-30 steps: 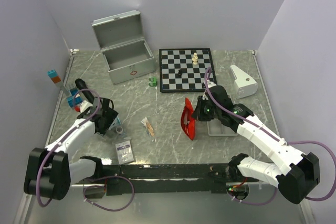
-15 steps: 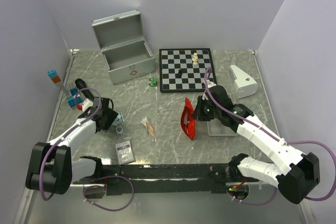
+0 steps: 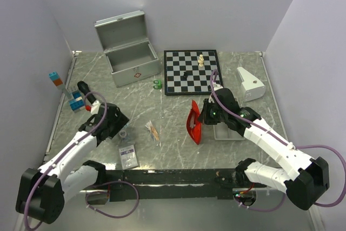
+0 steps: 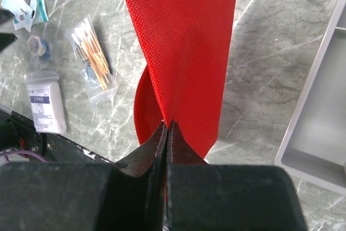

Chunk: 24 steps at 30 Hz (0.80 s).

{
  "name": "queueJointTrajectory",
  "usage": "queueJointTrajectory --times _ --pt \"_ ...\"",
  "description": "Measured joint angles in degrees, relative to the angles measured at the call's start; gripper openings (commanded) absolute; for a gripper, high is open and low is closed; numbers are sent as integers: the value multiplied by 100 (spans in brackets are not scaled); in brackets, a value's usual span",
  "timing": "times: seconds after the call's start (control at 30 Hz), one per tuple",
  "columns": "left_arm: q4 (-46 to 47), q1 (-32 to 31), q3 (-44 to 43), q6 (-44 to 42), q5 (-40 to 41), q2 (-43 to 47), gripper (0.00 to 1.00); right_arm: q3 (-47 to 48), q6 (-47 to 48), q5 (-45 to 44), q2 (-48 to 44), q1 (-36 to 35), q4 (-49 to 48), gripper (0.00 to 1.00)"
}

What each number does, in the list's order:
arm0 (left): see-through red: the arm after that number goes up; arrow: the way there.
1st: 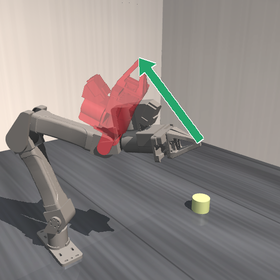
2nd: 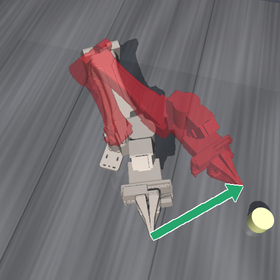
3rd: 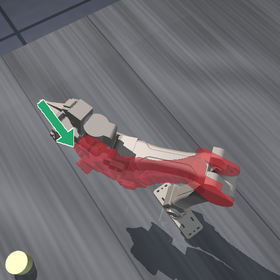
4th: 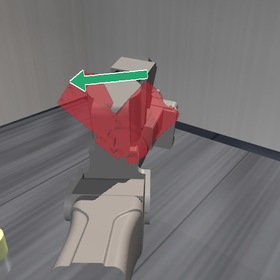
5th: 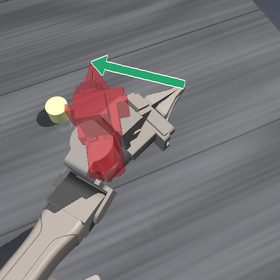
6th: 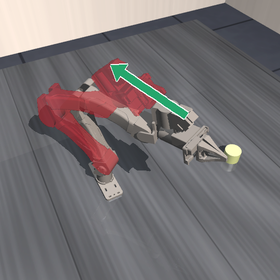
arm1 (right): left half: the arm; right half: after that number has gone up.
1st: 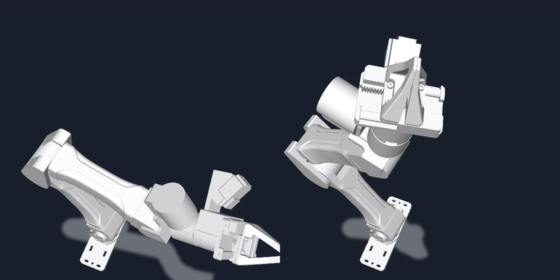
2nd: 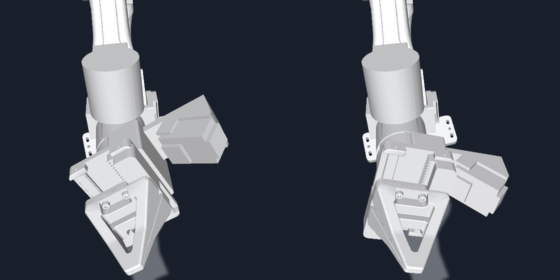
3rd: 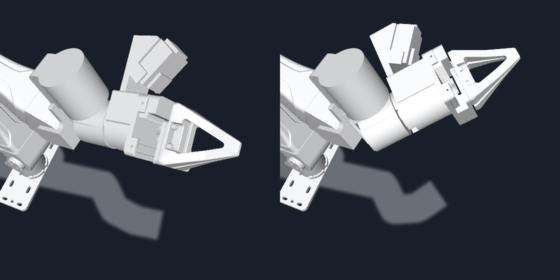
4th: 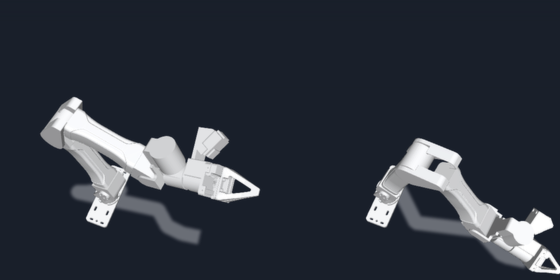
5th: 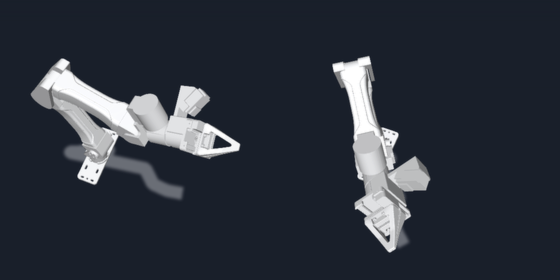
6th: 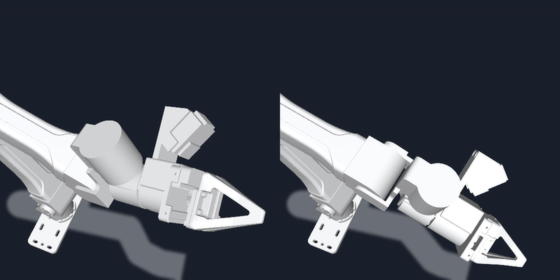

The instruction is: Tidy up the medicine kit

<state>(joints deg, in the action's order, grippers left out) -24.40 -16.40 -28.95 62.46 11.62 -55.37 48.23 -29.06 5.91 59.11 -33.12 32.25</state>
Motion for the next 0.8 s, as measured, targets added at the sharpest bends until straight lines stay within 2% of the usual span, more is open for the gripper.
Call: queueJointTrajectory --times 0.27,0.47,0.57,0.7,0.8 --pt "-273 -828 225 197 275 -153 70 2 -4 -26 37 0 13 0" --pt "-236 -960 299 256 365 -372 62 2 -7 -26 39 0 39 0" --pt "-136 -968 367 291 374 -413 50 2 -9 -28 39 0 42 0" --pt "4 -968 385 299 398 -551 23 2 -9 -28 39 0 46 0" --pt "24 -968 409 275 369 -549 12 2 -9 -26 39 0 52 0"
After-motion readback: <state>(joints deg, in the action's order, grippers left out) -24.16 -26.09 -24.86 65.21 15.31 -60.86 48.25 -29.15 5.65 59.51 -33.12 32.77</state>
